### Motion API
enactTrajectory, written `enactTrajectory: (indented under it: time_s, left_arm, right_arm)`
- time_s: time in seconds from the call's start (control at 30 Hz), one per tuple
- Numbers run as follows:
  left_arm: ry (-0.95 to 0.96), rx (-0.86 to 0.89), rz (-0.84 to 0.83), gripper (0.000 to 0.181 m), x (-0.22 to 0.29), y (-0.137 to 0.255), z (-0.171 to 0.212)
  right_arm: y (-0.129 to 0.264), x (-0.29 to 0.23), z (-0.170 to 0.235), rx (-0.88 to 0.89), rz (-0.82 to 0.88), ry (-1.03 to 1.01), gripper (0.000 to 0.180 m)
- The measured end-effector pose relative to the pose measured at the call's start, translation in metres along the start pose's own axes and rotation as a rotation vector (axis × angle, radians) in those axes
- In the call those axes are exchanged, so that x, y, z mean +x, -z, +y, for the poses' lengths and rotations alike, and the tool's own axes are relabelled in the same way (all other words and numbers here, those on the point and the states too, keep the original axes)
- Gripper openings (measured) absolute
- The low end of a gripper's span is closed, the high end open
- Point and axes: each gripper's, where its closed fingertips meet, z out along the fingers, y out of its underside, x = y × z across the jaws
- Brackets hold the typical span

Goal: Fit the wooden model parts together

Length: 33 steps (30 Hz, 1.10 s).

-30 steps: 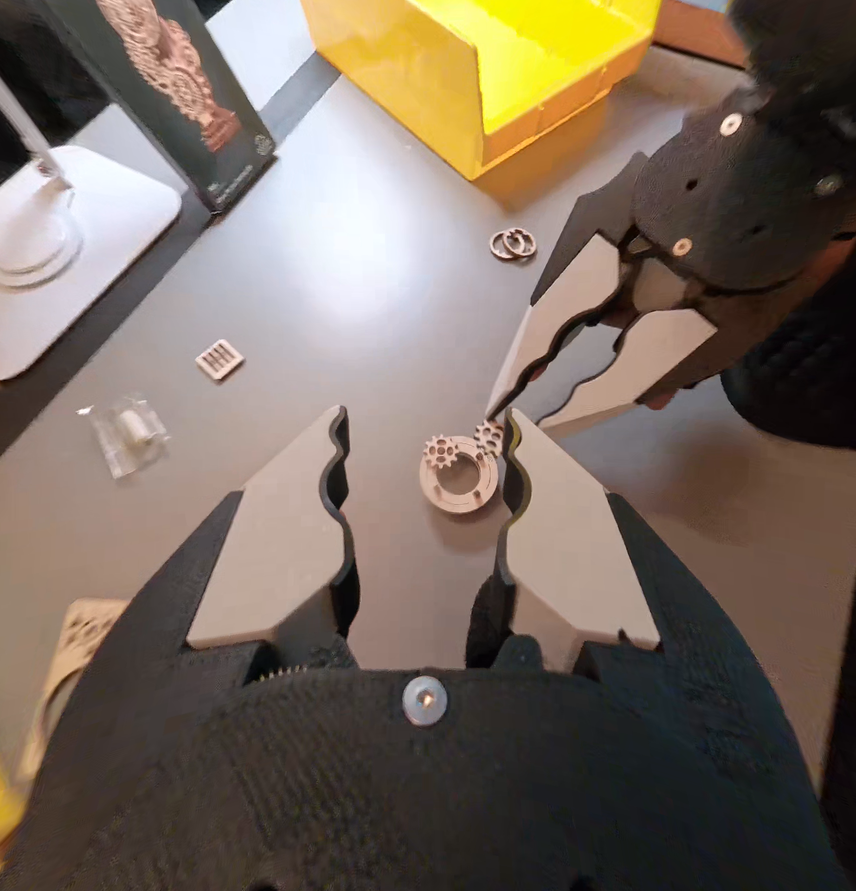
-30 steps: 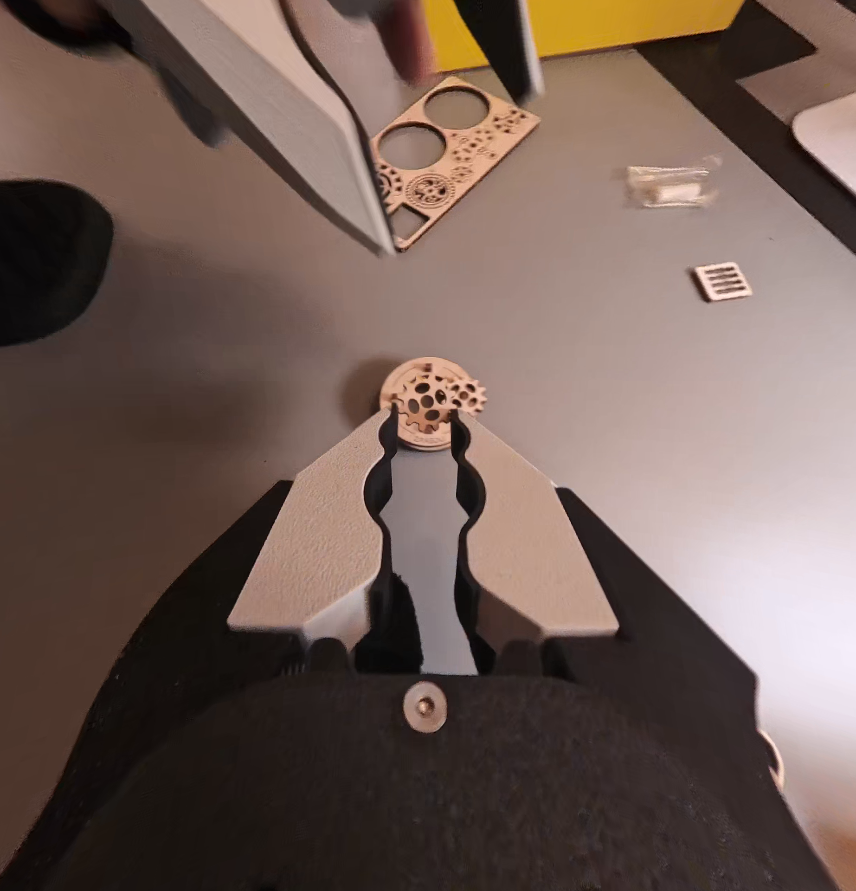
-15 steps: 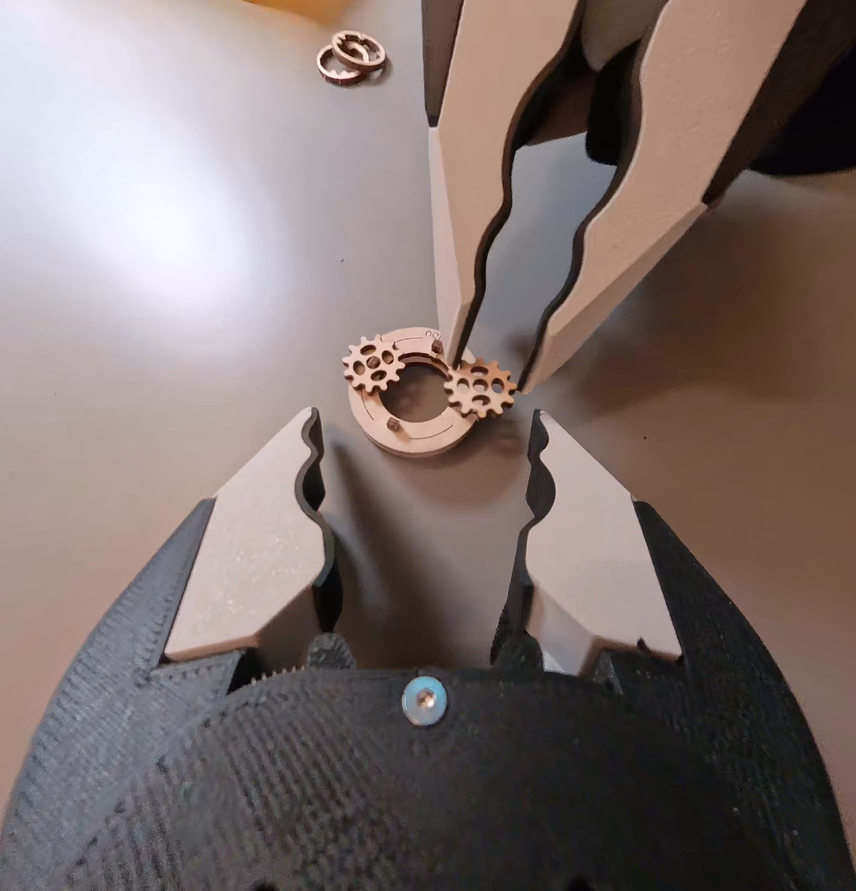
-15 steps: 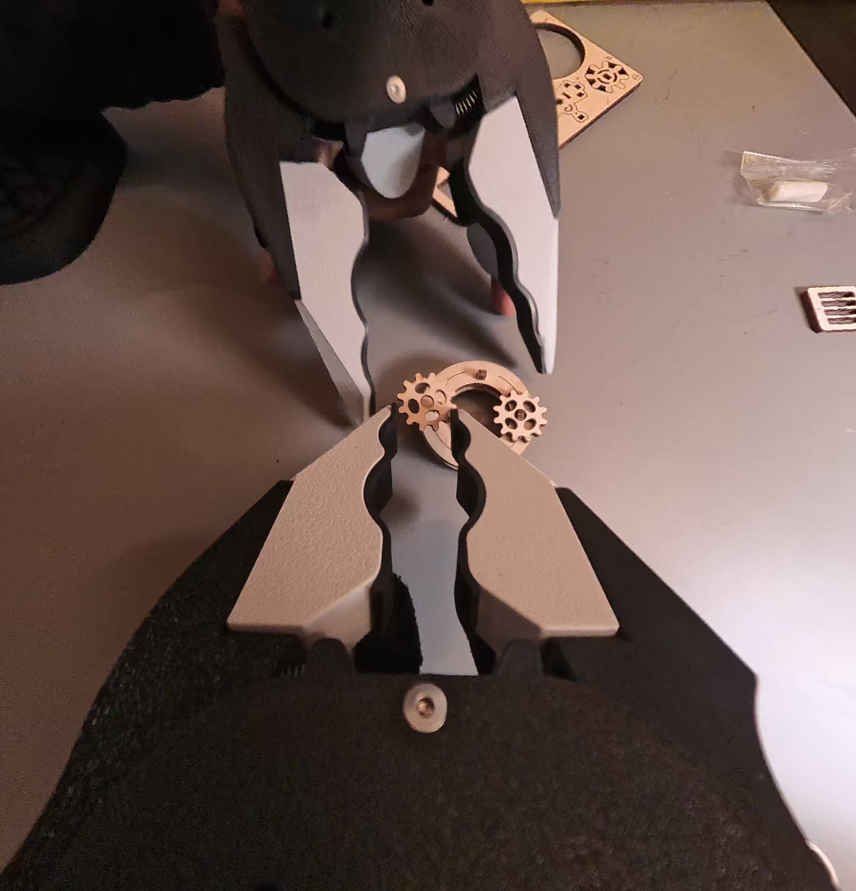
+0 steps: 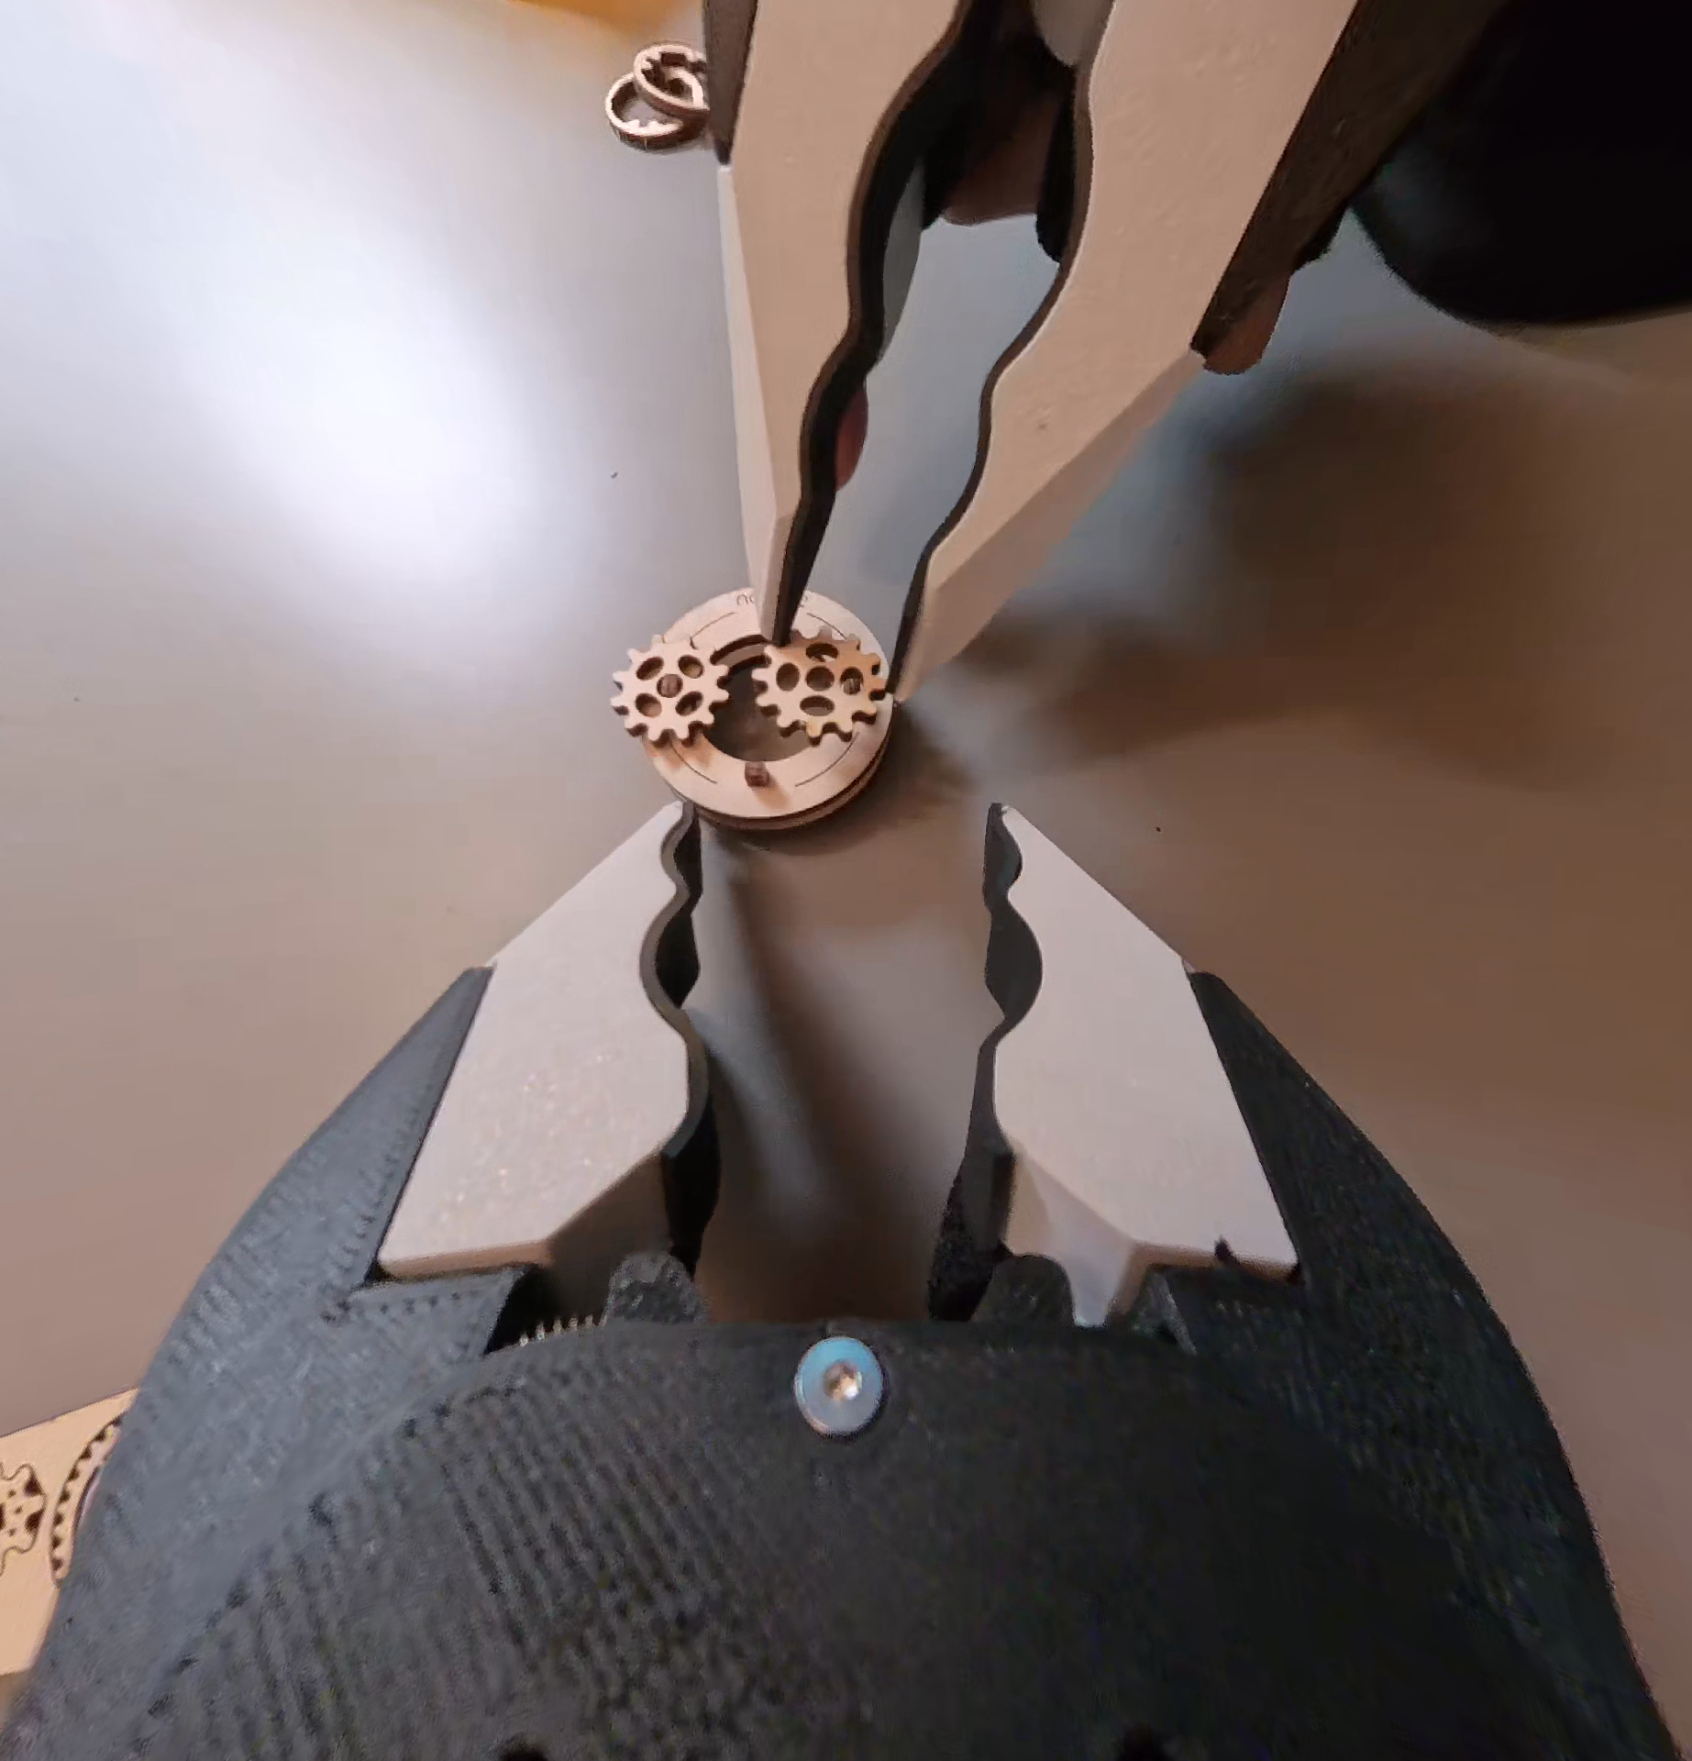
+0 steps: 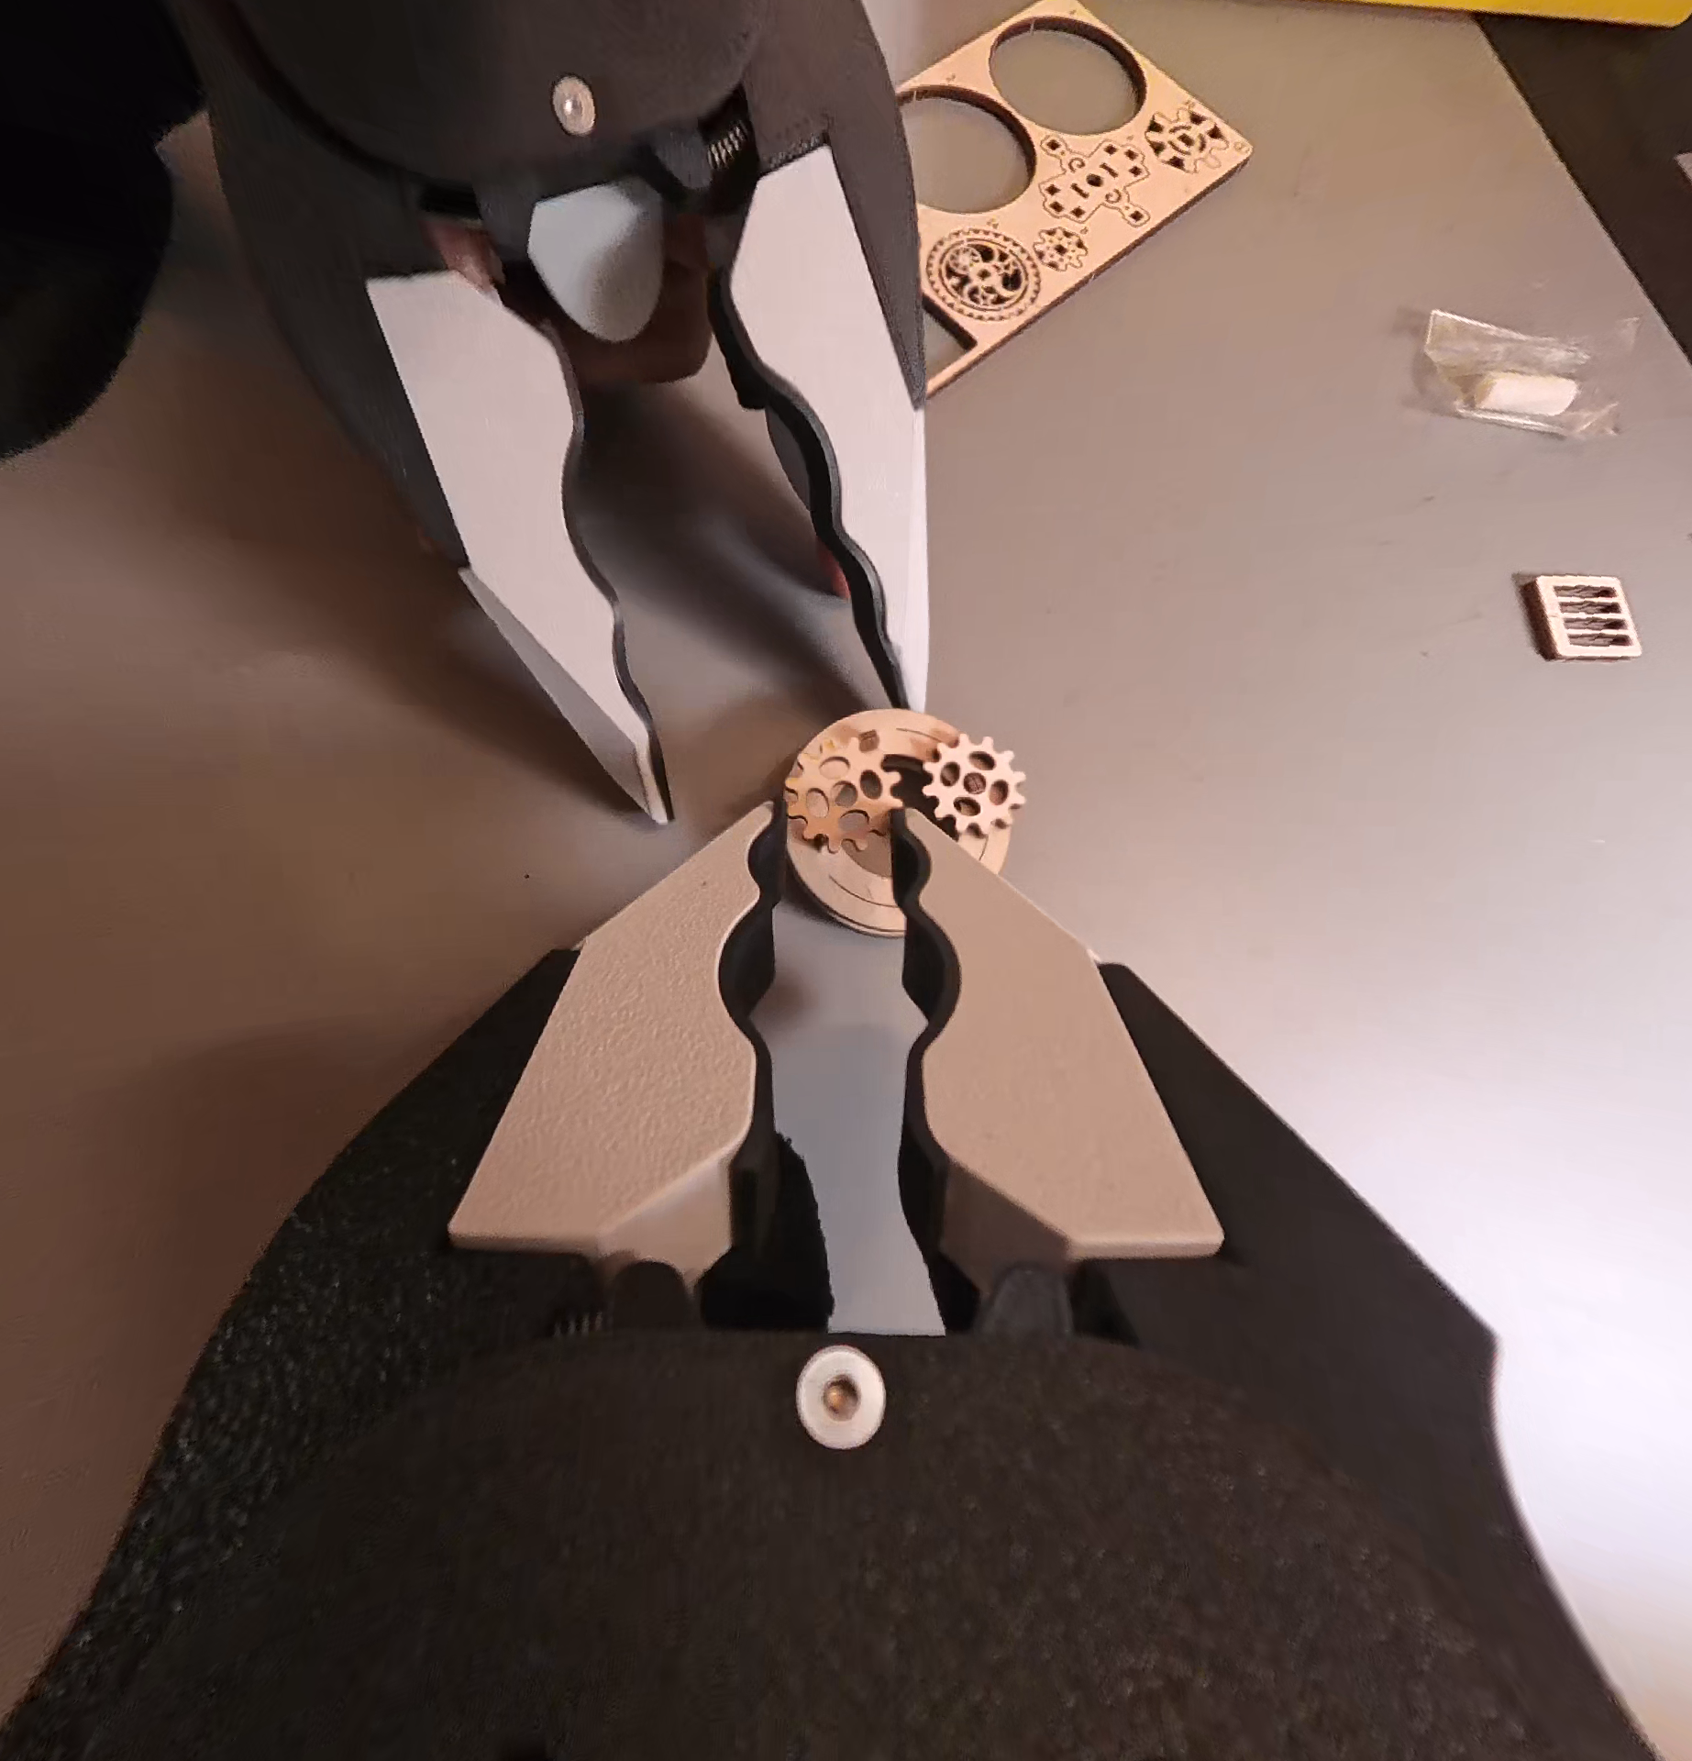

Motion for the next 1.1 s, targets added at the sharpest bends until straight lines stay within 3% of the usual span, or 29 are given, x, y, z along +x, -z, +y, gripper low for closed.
enactTrajectory:
  time_s: [0.3, 0.47, 1.1]
  left_arm:
    - [-0.036, 0.024, -0.023, 0.072, -0.017, -0.013, -0.009]
    - [-0.042, 0.027, -0.039, 0.052, -0.018, -0.014, -0.011]
    - [-0.06, 0.026, -0.065, 0.055, -0.018, -0.011, -0.008]
  right_arm:
    - [0.008, -0.001, 0.008, -0.015, -0.044, 0.032, 0.019]
    - [0.003, -0.002, 0.009, -0.035, -0.05, 0.05, 0.019]
    - [-0.001, -0.004, 0.008, -0.073, -0.063, 0.066, 0.019]
